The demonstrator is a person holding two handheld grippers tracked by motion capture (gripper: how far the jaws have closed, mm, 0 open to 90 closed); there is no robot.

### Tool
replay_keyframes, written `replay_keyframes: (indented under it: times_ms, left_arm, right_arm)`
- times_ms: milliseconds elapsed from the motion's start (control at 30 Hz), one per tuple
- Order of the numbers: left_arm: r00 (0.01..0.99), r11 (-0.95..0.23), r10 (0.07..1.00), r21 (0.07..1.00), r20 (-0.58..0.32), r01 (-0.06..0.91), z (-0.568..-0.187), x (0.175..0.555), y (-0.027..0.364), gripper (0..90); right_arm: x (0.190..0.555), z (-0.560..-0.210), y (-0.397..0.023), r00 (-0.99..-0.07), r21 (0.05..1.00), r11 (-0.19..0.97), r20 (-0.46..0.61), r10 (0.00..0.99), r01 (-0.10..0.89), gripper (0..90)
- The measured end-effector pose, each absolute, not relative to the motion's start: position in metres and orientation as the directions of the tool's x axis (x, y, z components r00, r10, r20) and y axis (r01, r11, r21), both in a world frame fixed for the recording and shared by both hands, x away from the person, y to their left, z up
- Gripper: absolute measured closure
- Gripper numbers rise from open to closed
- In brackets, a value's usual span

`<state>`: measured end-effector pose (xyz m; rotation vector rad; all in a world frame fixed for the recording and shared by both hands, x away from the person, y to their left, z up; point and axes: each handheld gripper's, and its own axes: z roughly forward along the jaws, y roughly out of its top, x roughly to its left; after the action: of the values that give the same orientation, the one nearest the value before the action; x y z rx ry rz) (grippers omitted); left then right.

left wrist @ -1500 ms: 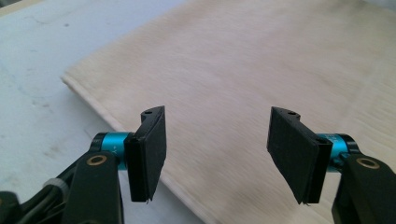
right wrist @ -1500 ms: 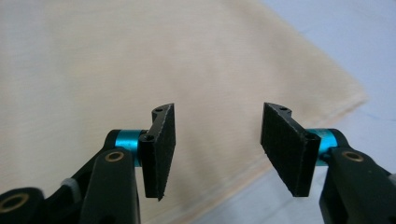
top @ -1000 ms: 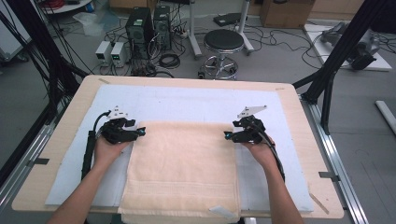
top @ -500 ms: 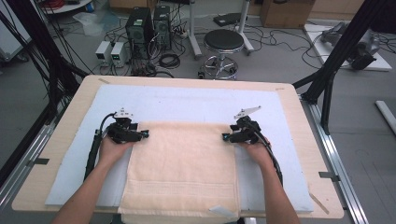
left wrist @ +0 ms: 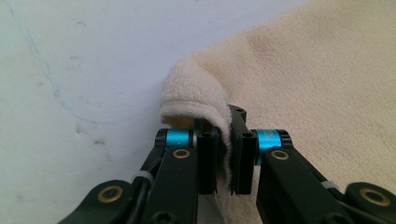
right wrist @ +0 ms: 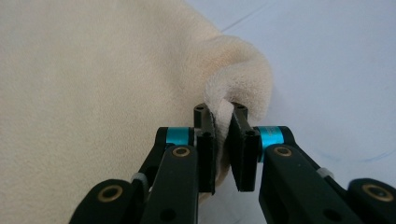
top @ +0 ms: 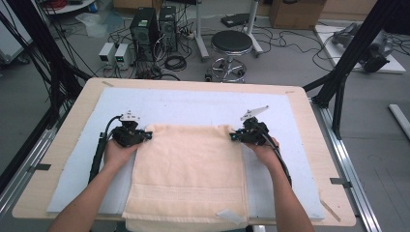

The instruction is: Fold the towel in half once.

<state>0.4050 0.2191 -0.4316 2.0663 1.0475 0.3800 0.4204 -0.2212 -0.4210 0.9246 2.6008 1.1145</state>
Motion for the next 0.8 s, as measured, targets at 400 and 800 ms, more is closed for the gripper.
replay_keyframes:
  times_ms: [400, 800]
  left_arm:
    - [0.553, -0.359, 0.832, 0.805, 0.046, 0.473, -0.362, 0.476, 0.2, 79.4]
    - [0.595, -0.299, 0.8, 0.811, -0.074, 0.503, -0.384, 0.443, 0.225, 32.3]
  right_arm:
    - [0.482, -0.371, -0.217, -0.691, 0.729, 0.484, -0.021, 0.723, 0.484, 75.6]
    - [0.453, -0.393, -0.229, -0.712, 0.737, 0.478, 0.006, 0.702, 0.478, 45.1]
